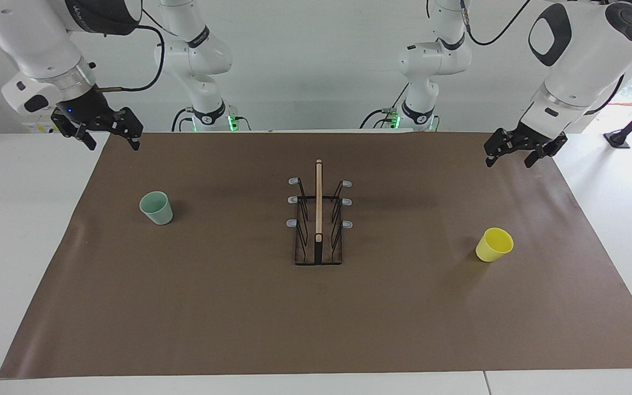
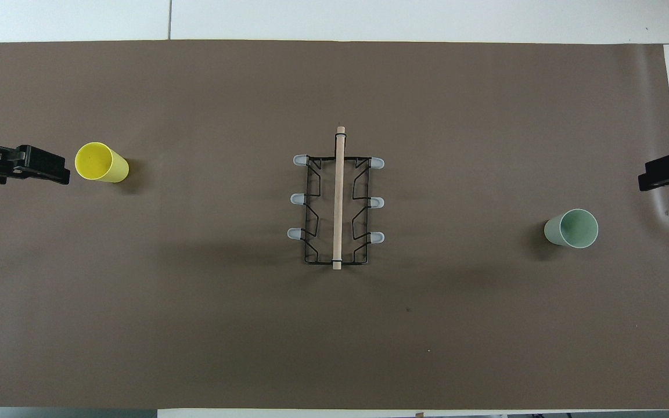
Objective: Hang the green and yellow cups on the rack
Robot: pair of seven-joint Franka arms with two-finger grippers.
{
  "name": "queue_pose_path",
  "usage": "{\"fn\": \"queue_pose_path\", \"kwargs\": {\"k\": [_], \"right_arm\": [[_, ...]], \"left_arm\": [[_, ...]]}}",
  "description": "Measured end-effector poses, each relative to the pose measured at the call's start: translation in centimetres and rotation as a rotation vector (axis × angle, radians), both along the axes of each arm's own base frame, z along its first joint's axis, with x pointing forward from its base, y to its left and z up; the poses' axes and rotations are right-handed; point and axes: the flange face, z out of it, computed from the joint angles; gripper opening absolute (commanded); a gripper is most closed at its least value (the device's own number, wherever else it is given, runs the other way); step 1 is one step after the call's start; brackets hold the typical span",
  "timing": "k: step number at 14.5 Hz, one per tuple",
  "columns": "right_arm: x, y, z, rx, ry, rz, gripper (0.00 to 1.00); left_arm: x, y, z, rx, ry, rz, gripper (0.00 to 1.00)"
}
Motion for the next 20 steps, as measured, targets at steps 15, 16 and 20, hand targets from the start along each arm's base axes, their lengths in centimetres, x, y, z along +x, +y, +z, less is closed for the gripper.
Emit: {"fn": "queue_pose_path", "kwargs": {"k": [15, 16, 20], "right_arm": [[0.1, 0.1, -0.1, 0.000, 0.002, 0.003, 1.00], [0.1, 0.1, -0.3, 0.000, 0.004, 0.003, 1.00], [0.2, -0.1, -0.4, 0.000, 0.007, -0.002, 1.00]], "left_arm": [[-0.3, 0.4, 0.7, 0.002, -0.012, 0.043, 1.00], [-0.3, 0.8, 0.7, 0.002, -0.013, 0.079, 1.00], [0.1, 3.0, 0.7, -0.019, -0.026, 0.321, 1.00]]}}
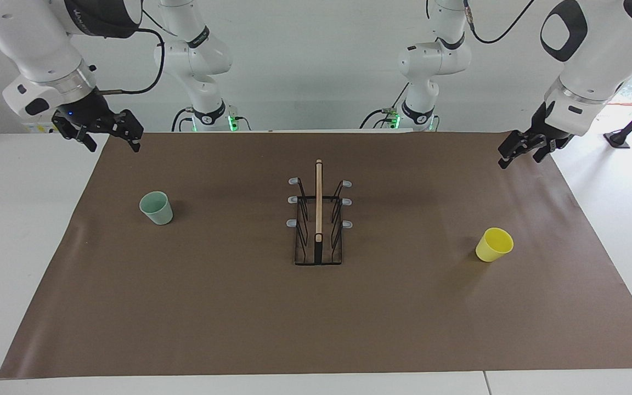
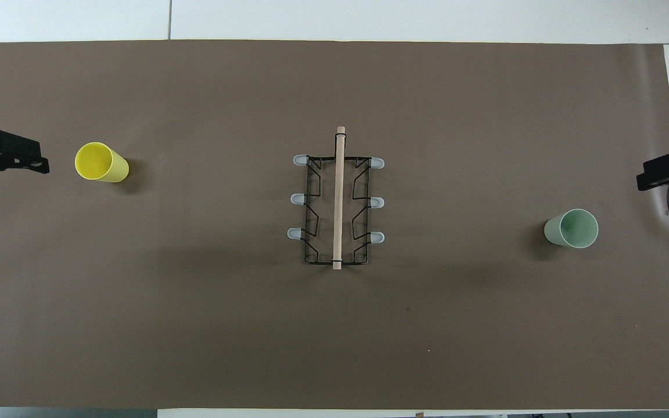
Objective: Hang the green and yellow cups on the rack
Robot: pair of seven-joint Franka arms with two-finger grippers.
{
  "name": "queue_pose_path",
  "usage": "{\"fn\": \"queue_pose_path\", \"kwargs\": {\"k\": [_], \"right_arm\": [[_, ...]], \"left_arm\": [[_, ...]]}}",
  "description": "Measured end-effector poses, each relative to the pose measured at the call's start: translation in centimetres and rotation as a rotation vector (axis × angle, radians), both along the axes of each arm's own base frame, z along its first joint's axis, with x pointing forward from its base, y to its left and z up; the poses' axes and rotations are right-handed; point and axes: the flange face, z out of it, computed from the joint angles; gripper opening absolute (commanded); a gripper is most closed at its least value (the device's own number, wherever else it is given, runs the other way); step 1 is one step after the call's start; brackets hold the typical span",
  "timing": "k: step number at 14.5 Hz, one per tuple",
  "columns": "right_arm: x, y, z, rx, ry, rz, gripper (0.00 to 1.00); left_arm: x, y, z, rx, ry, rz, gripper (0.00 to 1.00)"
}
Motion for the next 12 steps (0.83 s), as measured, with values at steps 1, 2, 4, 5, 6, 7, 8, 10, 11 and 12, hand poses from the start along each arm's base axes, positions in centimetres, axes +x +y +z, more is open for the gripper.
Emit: {"fn": "queue_pose_path", "kwargs": {"k": [1, 2, 4, 5, 6, 7, 8, 10, 11, 12], "right_arm": [[0.0, 0.0, 0.0, 0.000, 0.000, 0.000, 1.00], [0.0, 0.1, 0.0, 0.000, 0.001, 0.001, 1.00], [0.0, 0.4, -0.3, 0.001, 0.007, 0.009, 1.00], [0.0, 0.7, -0.6, 0.002, 0.012, 0.024, 1.00], [0.0, 1.2, -1.1, 0.004, 0.007, 0.073, 1.00], [0.2, 1.9, -1.9, 0.003, -0.011, 0.155, 1.00], [0.1, 2.6, -2.9, -0.005, -0.027, 0.253, 1.00], [-0.5, 3.1, -4.9, -0.023, -0.028, 0.397, 1.00], [-0.9, 3.0, -5.6, -0.037, -0.019, 0.434, 1.00], [-1.3, 3.0, -5.9, -0.051, -0.008, 0.478, 1.00]], "left_arm": [[0.2, 0.7, -0.2, -0.015, -0.007, 0.110, 1.00], [0.6, 1.6, -0.5, -0.041, -0.013, 0.232, 1.00], [1.1, 3.5, -1.7, -0.109, -0.007, 0.463, 1.00], [1.4, 4.2, -2.6, -0.143, -0.005, 0.570, 1.00], [1.7, 4.6, -3.5, -0.196, 0.005, 0.678, 1.00], [2.1, 5.1, -4.4, -0.265, 0.034, 0.782, 1.00], [2.5, 6.0, -5.4, -0.313, 0.071, 0.865, 1.00], [3.4, 7.7, -8.2, -0.354, 0.145, 0.987, 1.00], [3.9, 8.5, -9.6, -0.376, 0.184, 1.048, 1.00], [4.5, 9.2, -11.0, -0.406, 0.223, 1.107, 1.00]]}}
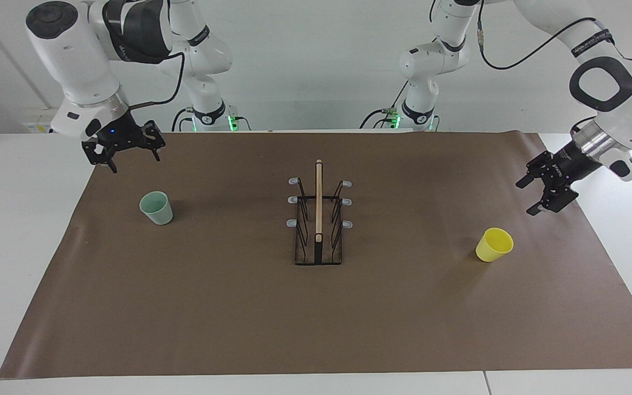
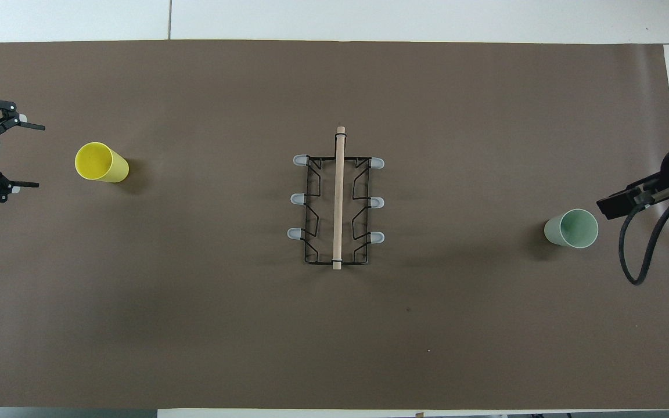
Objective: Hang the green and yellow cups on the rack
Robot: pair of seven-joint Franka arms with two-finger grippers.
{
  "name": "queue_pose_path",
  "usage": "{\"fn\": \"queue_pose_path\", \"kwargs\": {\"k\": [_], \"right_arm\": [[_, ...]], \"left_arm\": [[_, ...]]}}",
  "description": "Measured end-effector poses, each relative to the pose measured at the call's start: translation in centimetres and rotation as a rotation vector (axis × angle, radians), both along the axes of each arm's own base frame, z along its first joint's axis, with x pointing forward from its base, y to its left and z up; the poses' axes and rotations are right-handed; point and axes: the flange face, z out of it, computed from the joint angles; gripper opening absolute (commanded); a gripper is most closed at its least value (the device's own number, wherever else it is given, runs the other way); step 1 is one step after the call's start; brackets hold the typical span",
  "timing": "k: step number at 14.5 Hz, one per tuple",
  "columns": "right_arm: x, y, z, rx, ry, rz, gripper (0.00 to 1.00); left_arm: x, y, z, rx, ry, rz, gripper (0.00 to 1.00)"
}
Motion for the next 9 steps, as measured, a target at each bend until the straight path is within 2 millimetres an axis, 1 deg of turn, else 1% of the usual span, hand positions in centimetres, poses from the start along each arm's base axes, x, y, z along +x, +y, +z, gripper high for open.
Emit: {"fn": "queue_pose_path", "kwargs": {"k": [3, 5, 6, 7, 9], "right_arm": [[-0.5, -0.3, 0.0, -0.068, 0.027, 0.164, 1.00], [-0.8, -0.3, -0.4, -0.098, 0.069, 0.246, 1.00], [-0.8, 0.3, -1.0, -0.106, 0.109, 0.293, 1.00], [-0.6, 1.2, -1.7, -0.133, 0.161, 0.341, 1.00], [0.8, 4.0, -3.3, -0.247, 0.230, 0.431, 1.00]], "left_arm": [[1.5, 2.5, -4.2, -0.100, 0.071, 0.148, 1.00], [2.3, 5.1, -6.9, -0.148, 0.100, 0.214, 1.00], [2.8, 6.5, -8.1, -0.163, 0.113, 0.236, 1.00], [3.3, 7.6, -9.5, -0.177, 0.129, 0.253, 1.00], [3.6, 9.3, -12.2, -0.197, 0.163, 0.280, 1.00]]}}
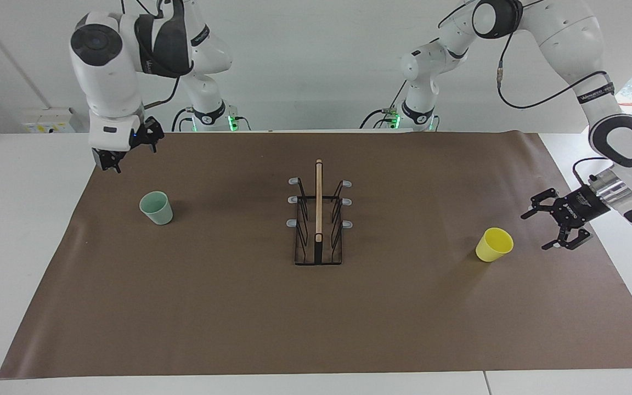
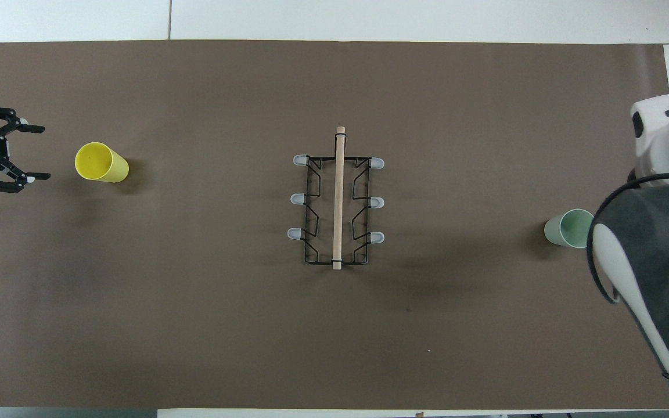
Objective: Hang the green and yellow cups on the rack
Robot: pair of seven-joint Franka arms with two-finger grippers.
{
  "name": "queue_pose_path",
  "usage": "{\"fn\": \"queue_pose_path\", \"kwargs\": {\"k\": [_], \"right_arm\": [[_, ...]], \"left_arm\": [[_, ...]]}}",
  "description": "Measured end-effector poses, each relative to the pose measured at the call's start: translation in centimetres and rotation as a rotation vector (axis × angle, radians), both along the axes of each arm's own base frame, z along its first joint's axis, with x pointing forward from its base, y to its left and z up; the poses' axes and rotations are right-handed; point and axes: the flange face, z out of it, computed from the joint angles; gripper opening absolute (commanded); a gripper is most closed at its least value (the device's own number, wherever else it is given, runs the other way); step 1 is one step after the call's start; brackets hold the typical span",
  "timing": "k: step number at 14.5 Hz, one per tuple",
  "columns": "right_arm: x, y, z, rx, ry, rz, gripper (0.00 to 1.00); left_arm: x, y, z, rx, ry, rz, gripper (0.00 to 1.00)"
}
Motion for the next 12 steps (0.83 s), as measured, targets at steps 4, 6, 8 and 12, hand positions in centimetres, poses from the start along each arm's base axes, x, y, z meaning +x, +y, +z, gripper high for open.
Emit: {"fn": "queue_pose_path", "kwargs": {"k": [4, 6, 8, 12], "right_arm": [[2.0, 5.8, -4.5, -0.167, 0.064, 0.165, 1.00], [2.7, 6.9, -7.0, -0.255, 0.101, 0.224, 1.00], [3.0, 8.1, -9.3, -0.343, 0.175, 0.321, 1.00], [1.6, 13.0, -14.6, -0.466, 0.323, 0.513, 1.00]], "left_arm": [[-1.0, 1.2, -3.9, -0.026, 0.058, 0.029, 1.00], [-1.4, 0.4, -5.4, -0.032, 0.071, 0.037, 1.00], [-1.9, -0.1, -7.0, -0.053, 0.074, 0.074, 1.00], [-2.8, -1.5, -8.7, -0.118, 0.057, 0.170, 1.00]]}}
